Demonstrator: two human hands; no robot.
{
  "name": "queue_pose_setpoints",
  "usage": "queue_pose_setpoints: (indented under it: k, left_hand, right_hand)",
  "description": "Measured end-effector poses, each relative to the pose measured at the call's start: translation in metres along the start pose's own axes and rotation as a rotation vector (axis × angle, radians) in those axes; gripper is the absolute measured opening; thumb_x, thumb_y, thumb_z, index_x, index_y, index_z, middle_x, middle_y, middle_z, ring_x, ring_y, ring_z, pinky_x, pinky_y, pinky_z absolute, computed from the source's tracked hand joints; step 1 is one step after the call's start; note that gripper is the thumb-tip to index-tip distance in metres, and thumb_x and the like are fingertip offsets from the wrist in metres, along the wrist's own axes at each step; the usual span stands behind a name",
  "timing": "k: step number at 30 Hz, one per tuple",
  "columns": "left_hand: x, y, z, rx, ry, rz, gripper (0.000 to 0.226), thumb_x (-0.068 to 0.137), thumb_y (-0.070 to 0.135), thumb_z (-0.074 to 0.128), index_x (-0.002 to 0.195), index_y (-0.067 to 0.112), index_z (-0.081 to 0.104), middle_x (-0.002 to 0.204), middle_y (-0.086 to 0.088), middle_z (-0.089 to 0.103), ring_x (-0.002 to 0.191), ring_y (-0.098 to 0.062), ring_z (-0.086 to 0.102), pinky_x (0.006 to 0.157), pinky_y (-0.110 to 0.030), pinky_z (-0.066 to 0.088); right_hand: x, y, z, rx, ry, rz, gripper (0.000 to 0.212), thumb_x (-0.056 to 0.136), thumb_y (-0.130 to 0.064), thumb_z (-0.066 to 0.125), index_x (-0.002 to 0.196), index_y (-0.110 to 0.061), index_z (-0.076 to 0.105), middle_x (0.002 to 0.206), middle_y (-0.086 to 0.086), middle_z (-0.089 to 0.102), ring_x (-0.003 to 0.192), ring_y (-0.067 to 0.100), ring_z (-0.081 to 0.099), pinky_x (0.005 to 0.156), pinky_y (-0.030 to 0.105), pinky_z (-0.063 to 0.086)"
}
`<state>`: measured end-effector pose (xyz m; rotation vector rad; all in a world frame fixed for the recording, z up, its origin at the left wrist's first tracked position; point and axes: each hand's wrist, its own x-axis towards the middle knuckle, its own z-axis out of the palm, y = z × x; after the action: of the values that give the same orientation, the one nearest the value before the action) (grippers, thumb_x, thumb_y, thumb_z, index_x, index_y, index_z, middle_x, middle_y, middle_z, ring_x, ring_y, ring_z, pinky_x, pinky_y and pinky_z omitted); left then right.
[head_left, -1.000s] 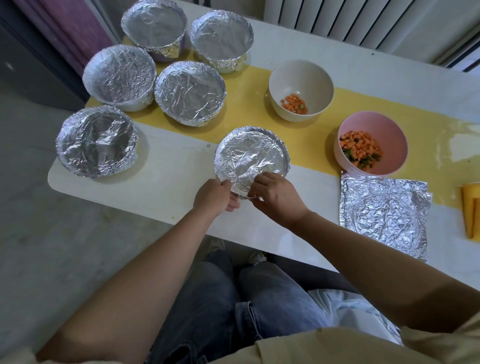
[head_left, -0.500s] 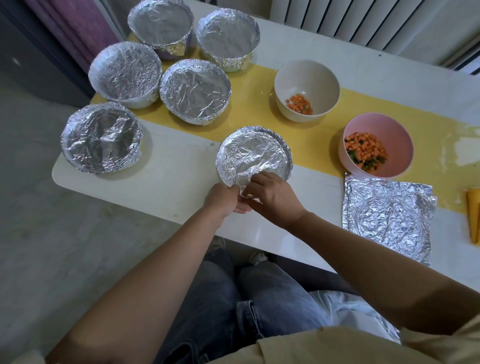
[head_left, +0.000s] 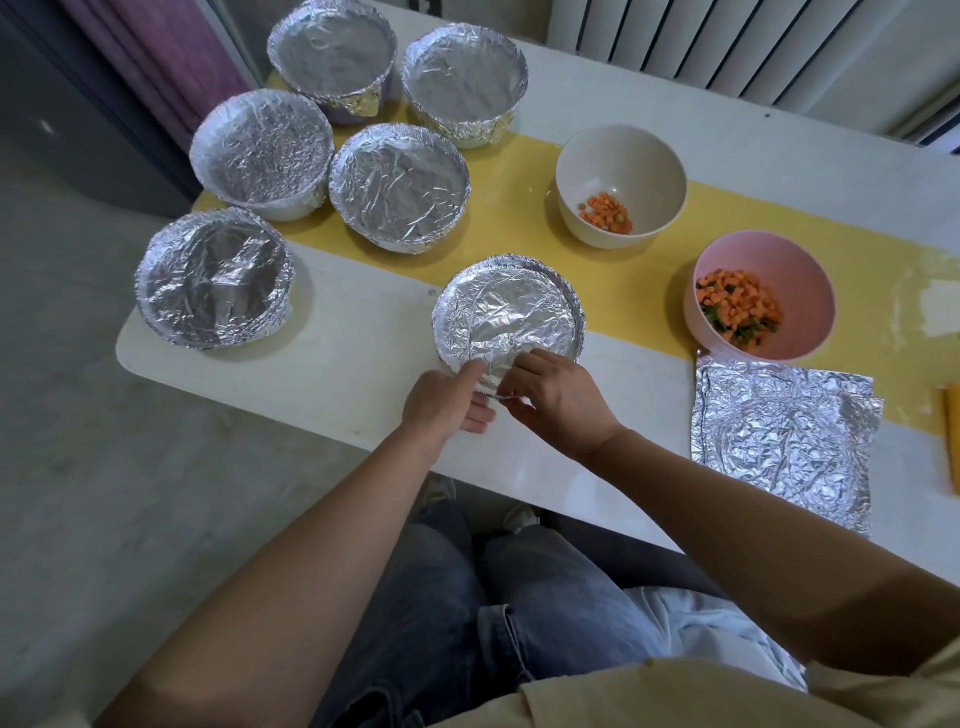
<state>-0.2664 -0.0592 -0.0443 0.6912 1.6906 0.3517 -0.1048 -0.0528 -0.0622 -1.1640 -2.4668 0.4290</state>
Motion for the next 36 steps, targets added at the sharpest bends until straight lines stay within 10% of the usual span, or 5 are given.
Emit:
queue_pose_setpoints:
  k: [9, 23, 27, 36]
  left_hand:
    - [0.009, -0.003, 0.006, -0.061, -0.003, 0.0, 0.033, 0.102, 0.02, 0.037, 0.114, -0.006, 0.054, 0.067, -0.013, 0.073, 0.069, -0.029, 0.074, 0.09, -0.044, 0.057]
    - [-0.002, 0.0, -0.002, 0.094, -0.021, -0.041, 0.052, 0.098, 0.046, 0.042, 0.1, 0.001, 0.069, 0.081, -0.008, 0.076, 0.068, -0.022, 0.073, 0.066, -0.026, 0.049]
    - [-0.009, 0.0, 0.008, -0.03, -0.078, -0.04, 0.043, 0.102, 0.023, 0.037, 0.109, -0.011, 0.063, 0.089, -0.018, 0.072, 0.06, -0.02, 0.067, 0.042, -0.015, 0.047]
    - [-0.013, 0.005, 0.005, 0.005, -0.101, -0.037, 0.043, 0.103, 0.029, 0.034, 0.113, -0.002, 0.062, 0.098, -0.015, 0.072, 0.066, -0.016, 0.068, 0.046, -0.018, 0.047]
  right_hand:
    - [0.0, -0.005, 0.008, 0.038, -0.005, 0.024, 0.008, 0.077, -0.008, 0.071, 0.074, -0.008, 0.063, 0.072, 0.006, 0.059, 0.068, 0.027, 0.057, 0.055, 0.033, 0.048]
    - [-0.005, 0.002, 0.002, 0.001, 0.002, -0.024, 0.014, 0.079, -0.009, 0.069, 0.069, -0.009, 0.06, 0.071, 0.005, 0.057, 0.066, 0.026, 0.054, 0.056, 0.031, 0.042]
    - [0.0, -0.002, 0.007, 0.01, 0.013, -0.018, 0.016, 0.078, -0.012, 0.073, 0.068, -0.008, 0.061, 0.069, 0.006, 0.056, 0.064, 0.026, 0.055, 0.053, 0.032, 0.044]
    - [0.003, -0.003, 0.01, 0.006, 0.015, -0.011, 0.02, 0.074, -0.007, 0.079, 0.068, -0.007, 0.06, 0.069, 0.007, 0.056, 0.063, 0.028, 0.057, 0.049, 0.033, 0.046]
